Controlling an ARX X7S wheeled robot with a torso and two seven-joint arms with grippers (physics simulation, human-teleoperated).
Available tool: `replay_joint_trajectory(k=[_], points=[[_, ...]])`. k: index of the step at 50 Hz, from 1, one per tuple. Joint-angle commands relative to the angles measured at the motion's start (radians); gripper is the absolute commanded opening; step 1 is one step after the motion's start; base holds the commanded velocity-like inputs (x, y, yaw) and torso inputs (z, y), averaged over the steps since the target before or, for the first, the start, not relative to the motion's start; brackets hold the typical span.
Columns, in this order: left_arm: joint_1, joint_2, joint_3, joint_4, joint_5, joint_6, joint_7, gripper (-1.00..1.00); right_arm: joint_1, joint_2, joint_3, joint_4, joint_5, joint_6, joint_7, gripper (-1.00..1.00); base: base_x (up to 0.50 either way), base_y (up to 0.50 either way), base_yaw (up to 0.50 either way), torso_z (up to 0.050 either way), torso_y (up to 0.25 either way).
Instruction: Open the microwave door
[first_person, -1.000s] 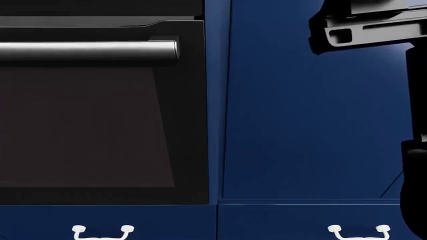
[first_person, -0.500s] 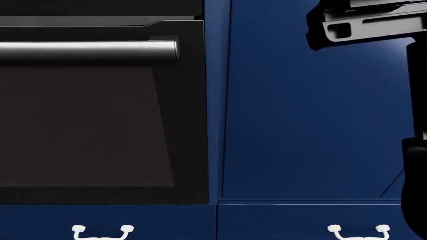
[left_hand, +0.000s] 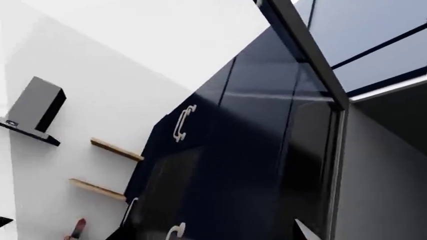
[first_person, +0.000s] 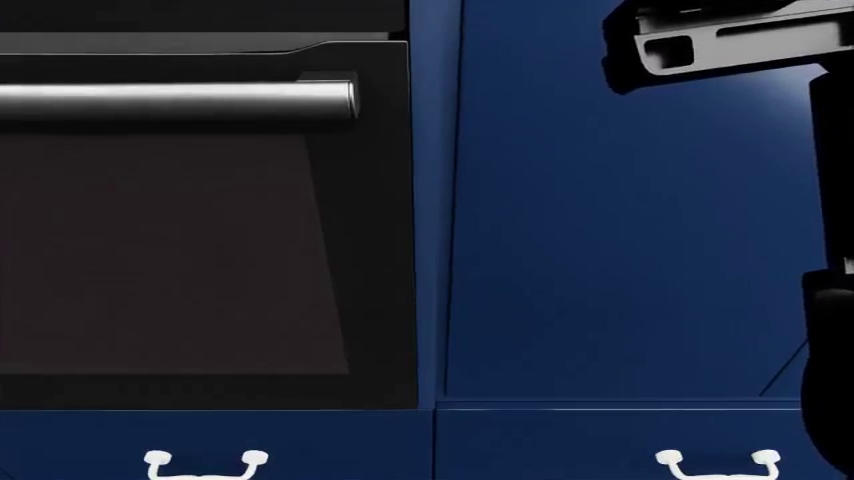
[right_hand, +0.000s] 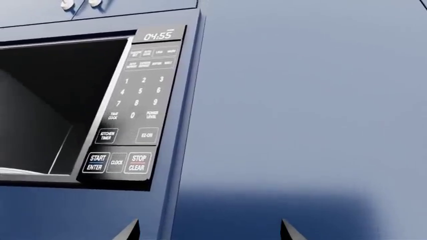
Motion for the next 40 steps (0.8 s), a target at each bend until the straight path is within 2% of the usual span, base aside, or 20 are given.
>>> replay_joint_trajectory(k=[1,28,40], points=[[-0.001,-0.081,-0.003,0.083,0.085,-0.045,0.052,1.00,0.014,0.000,-0.009,-0.003,0.011,0.004,0.011,1.00,0.00,0.00,0.00,0.000,0.000],[-0.001,-0.240,-0.005,0.132,0.375,-0.053,0.158,1.00,0.032,0.002,-0.035,0.000,0.010,0.008,0.027,1.00,0.00,0.00,0.00,0.000,0.000],[-0.001,-0.278,-0.010,0.161,0.488,-0.059,0.194,1.00,0.042,0.004,-0.044,0.002,0.011,0.006,0.028,1.00,0.00,0.00,0.00,0.000,0.000]])
